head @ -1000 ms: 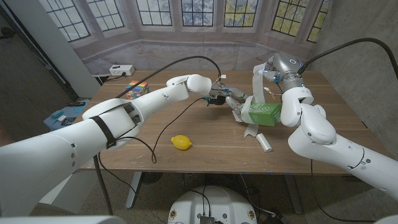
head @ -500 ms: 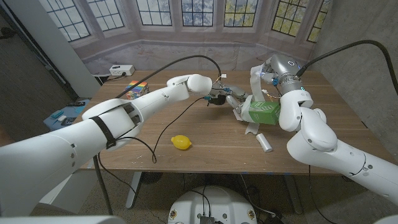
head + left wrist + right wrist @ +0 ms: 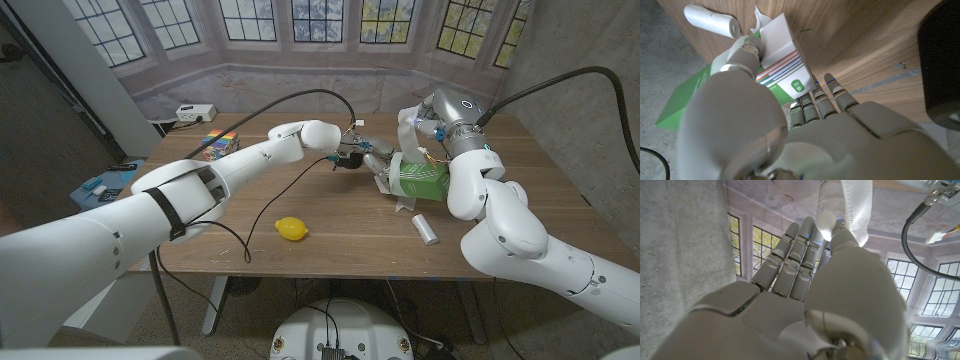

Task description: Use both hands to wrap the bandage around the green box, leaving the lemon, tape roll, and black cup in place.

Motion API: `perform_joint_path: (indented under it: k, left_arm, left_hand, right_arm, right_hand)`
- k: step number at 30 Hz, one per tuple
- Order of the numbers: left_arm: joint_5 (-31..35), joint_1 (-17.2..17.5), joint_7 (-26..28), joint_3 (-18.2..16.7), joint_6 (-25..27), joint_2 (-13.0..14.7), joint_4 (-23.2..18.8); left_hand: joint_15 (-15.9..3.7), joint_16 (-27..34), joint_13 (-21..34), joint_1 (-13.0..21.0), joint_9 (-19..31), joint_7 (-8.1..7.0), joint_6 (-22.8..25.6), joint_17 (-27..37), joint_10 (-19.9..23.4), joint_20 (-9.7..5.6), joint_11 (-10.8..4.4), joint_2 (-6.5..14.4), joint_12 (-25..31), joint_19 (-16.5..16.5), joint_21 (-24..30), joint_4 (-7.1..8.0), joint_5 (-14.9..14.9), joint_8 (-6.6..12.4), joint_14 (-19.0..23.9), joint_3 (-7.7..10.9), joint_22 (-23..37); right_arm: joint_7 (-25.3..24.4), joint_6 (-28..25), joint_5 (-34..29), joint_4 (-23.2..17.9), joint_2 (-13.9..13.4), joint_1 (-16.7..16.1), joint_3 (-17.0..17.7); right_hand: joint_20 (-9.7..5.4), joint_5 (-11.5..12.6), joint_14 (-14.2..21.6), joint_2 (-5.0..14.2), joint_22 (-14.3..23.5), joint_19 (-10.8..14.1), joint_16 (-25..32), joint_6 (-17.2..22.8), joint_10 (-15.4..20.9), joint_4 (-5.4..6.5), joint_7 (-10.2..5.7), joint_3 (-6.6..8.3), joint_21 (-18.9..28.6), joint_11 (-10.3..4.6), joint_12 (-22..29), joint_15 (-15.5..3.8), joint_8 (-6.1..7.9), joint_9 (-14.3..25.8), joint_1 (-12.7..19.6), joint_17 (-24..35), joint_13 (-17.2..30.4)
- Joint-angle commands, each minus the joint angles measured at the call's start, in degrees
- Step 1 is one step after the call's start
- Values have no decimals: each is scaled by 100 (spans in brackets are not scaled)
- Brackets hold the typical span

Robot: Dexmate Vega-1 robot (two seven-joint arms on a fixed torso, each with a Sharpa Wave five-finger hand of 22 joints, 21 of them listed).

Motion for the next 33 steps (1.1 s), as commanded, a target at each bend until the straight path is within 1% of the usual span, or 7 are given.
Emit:
perform_joint_path:
  k: [1,7,13,19,25,32,33]
  left_arm:
    - [38,36,127,-28,57,37,-65]
    - [46,28,220,-54,79,21,-31]
    - [15,-26,288,-73,55,-55,125]
    - [-15,-78,343,-77,31,-129,265]
    - [-33,-96,405,-90,67,-152,269]
    - [-53,-105,449,-98,96,-164,256]
    - [-57,-102,453,-101,107,-162,244]
  left_hand:
    - [4,-22,31,-368,20,-101,441,5,404,13,-375,545,25,5,36,10,33,1458,51,40,27]
    - [6,-12,33,-375,23,-88,434,10,418,23,-369,554,34,10,38,18,32,1459,65,33,28]
    - [-4,-10,39,-373,28,-65,442,7,424,24,-371,547,41,13,39,11,35,1467,79,31,28]
    - [2,-14,45,-381,21,-82,445,7,426,32,-358,550,49,12,38,16,36,1465,77,32,29]
    - [11,-10,38,-381,25,-72,444,9,423,33,-353,552,45,11,37,16,36,1468,82,26,29]
    - [13,-5,27,-381,35,-59,451,12,425,40,-341,560,42,11,37,17,40,1478,92,21,29]
    - [16,-3,25,-382,34,-63,448,13,426,40,-341,562,42,11,37,18,40,1476,93,19,29]
  right_arm:
    - [113,-311,-137,-266,45,112,-298]
    - [138,-486,-157,-353,70,218,-483]
    - [110,-722,-188,-447,89,362,-740]
    - [20,-939,-132,-526,104,506,-958]
    - [151,-939,-320,-515,238,382,-947]
    - [341,-939,-646,-473,456,123,-872]
    - [349,-939,-666,-466,483,90,-860]
  right_hand:
    - [-132,42,25,83,9,18,-6,24,139,-10,26,-13,-2,-81,5,-529,-11,25,145,26,23]
    - [-131,41,28,88,9,15,-5,25,150,-7,25,-16,-3,-72,2,-529,-12,26,143,35,15]
    - [-127,41,29,88,9,15,-7,27,149,-10,30,-18,-4,-60,3,-530,-12,26,148,42,19]
    - [-124,39,21,89,9,14,-11,12,143,-10,44,-21,-5,-62,-1,-528,-20,27,149,52,22]
    - [-119,38,16,92,9,16,-13,22,163,-10,44,-23,-4,-49,-1,-528,-17,28,151,61,12]
    - [-116,36,20,97,9,20,-11,25,147,-7,42,-28,-3,-75,-8,-527,-18,28,149,75,14]
    - [-112,36,17,97,9,19,-13,29,151,-9,46,-28,-4,-37,-7,-528,-17,28,152,77,13]
